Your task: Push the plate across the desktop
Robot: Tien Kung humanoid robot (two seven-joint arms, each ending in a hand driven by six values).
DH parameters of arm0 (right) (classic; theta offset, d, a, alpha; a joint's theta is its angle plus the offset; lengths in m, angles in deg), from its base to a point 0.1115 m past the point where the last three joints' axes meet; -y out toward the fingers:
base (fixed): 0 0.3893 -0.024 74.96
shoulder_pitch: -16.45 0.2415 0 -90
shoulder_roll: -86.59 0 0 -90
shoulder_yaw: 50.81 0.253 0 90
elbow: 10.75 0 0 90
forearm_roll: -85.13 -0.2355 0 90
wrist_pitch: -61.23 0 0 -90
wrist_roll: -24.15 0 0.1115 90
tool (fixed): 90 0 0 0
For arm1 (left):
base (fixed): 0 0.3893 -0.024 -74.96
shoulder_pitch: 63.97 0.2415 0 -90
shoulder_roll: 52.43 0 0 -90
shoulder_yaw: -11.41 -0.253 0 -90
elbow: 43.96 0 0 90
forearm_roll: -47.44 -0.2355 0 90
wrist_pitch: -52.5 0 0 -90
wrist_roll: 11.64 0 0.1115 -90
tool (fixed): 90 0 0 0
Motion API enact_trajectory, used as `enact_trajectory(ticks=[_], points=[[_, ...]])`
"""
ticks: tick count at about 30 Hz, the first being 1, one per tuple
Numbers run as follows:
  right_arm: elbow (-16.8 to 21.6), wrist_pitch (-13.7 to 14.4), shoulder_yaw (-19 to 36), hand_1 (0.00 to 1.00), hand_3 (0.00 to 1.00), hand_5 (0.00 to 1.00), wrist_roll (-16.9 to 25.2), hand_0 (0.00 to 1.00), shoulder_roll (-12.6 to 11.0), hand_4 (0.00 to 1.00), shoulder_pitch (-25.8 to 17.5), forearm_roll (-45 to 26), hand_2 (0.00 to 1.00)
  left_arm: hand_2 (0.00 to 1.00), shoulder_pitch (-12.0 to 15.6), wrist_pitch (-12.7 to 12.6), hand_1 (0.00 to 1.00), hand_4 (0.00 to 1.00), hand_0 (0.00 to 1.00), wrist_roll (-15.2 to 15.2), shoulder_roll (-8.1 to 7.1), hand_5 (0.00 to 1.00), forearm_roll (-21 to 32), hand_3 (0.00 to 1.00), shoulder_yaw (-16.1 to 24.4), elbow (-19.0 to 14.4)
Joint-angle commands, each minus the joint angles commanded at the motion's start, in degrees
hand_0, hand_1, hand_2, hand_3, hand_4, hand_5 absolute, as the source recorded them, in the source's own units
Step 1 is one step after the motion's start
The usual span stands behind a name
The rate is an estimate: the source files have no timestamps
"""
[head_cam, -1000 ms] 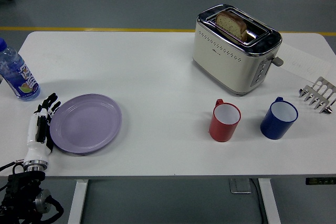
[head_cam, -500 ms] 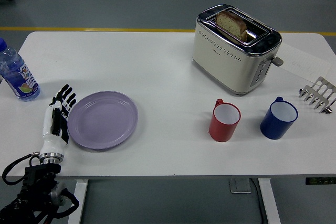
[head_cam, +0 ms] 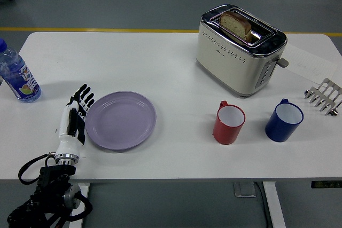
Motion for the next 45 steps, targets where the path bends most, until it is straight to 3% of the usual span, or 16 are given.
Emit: enact_trajectory(ticks=[26, 45], points=[[0.0, -0.1, -0.1, 0.5, 0.55, 0.197, 0.0, 0.53, 0.0, 0.251, -0.1, 0.0, 0.599, 0.919, -1.5, -0.6, 0.884, 0.513, 0.877, 0.0, 0.35, 0.998, 3.4, 0.871, -8.8, -1.6], [0.0, 0.0, -0.3, 0.5, 0.55, 0.198, -0.1, 0.531, 0.0, 0.25, -0.5, -0.2, 0.599, 0.919, -1.8, -0.3, 0.882, 0.508, 0.876, 0.0, 0.29, 0.998, 4.3, 0.871, -12.0, -3.1]])
